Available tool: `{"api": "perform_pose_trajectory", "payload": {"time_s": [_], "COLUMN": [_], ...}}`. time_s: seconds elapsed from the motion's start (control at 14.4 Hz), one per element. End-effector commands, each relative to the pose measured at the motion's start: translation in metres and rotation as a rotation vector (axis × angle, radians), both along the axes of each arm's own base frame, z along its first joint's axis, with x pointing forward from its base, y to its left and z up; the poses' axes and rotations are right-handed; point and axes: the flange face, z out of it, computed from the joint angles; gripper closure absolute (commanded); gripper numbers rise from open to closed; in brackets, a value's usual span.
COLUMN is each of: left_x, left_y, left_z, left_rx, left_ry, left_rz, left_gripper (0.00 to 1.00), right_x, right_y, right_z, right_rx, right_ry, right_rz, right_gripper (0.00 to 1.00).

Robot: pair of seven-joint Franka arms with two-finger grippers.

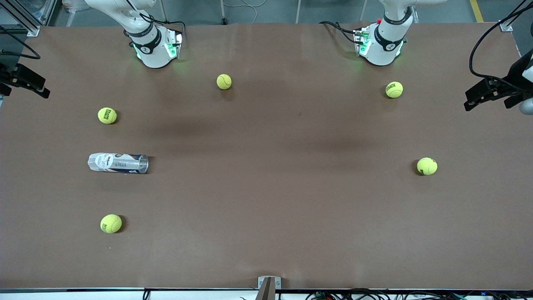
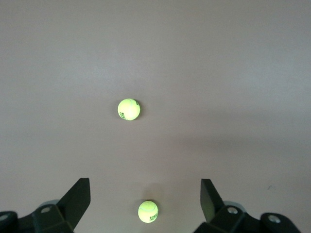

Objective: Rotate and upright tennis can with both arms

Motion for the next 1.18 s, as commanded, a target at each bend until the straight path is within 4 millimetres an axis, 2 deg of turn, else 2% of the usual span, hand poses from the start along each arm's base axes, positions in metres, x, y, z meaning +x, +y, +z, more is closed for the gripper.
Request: {"api": "perform_pose_trajectory", "payload": {"time_s": [0.0,0.14,0.76,0.97,1.11], "left_x": [0.001,0.001,0.006,0.005,0.005], "left_y": [0.0,-0.004,-0.001,-0.001,0.0], "left_z": [0.004,0.006,0.008,0.008,0.007], "left_rx": [-0.002,-0.011,-0.012,-0.012,-0.012], "left_ry": [0.004,-0.001,-0.045,-0.042,-0.039], "left_rz": [-0.012,-0.006,-0.065,-0.065,-0.061], "left_gripper": [0.0,0.0,0.0,0.0,0.0], "right_x": [-0.001,-0.001,-0.001,0.01,0.012], "right_y": [-0.002,-0.003,-0.002,-0.003,-0.004], "right_z": [0.0,-0.002,-0.004,-0.023,-0.022], "right_rx": [0.033,0.035,0.033,0.033,0.031], "right_ry": [0.012,0.021,0.029,0.06,0.051], "right_rz": [-0.002,0.0,-0.005,0.0,0.0], "right_gripper": [0.0,0.0,0.0,0.0,0.0]}}
